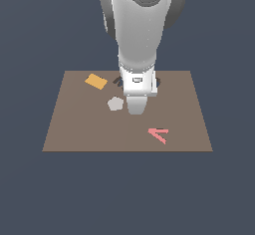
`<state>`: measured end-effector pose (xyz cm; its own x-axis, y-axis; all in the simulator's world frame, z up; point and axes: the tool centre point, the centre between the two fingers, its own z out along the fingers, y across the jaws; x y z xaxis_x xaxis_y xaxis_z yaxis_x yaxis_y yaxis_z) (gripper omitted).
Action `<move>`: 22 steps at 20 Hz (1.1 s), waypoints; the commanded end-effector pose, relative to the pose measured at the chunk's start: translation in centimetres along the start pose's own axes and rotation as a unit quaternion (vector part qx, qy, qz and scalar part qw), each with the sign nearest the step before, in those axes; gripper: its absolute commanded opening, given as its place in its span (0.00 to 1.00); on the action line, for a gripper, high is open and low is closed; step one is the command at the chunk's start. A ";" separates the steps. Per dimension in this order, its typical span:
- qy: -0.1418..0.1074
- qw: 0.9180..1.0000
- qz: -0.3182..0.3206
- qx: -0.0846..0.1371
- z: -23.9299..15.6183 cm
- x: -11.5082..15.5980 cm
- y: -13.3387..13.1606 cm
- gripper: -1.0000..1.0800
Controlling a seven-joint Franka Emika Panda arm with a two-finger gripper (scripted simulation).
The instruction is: Insert a designated object into the corresponding slot on a board.
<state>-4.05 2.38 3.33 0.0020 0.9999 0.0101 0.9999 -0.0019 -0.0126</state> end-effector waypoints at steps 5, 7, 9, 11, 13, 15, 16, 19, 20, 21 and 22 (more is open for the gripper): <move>-0.003 0.987 -0.162 -0.002 -0.2 2.7 -1.9 0.00; -0.004 0.979 -0.204 -0.002 -0.3 3.4 -2.5 0.00; -0.004 0.970 -0.242 -0.002 -0.3 4.1 -3.0 0.00; -0.005 0.961 -0.277 -0.003 -0.4 4.6 -3.5 0.00; -0.005 0.952 -0.307 -0.003 -0.4 5.1 -3.9 0.00; -0.006 0.942 -0.334 -0.003 -0.4 5.6 -4.3 0.00; -0.006 0.938 -0.346 -0.003 -0.5 5.8 -4.5 0.00; -0.007 0.926 -0.377 -0.003 -0.5 6.3 -4.9 0.00; -0.007 0.923 -0.385 -0.004 -0.5 6.4 -5.1 0.00; -0.007 0.920 -0.392 -0.004 -0.5 6.6 -5.2 0.00; -0.007 0.917 -0.399 -0.004 -0.5 6.7 -5.3 0.00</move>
<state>-9.14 8.86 3.97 -0.7118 0.7024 0.0008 0.7024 0.7118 -0.0008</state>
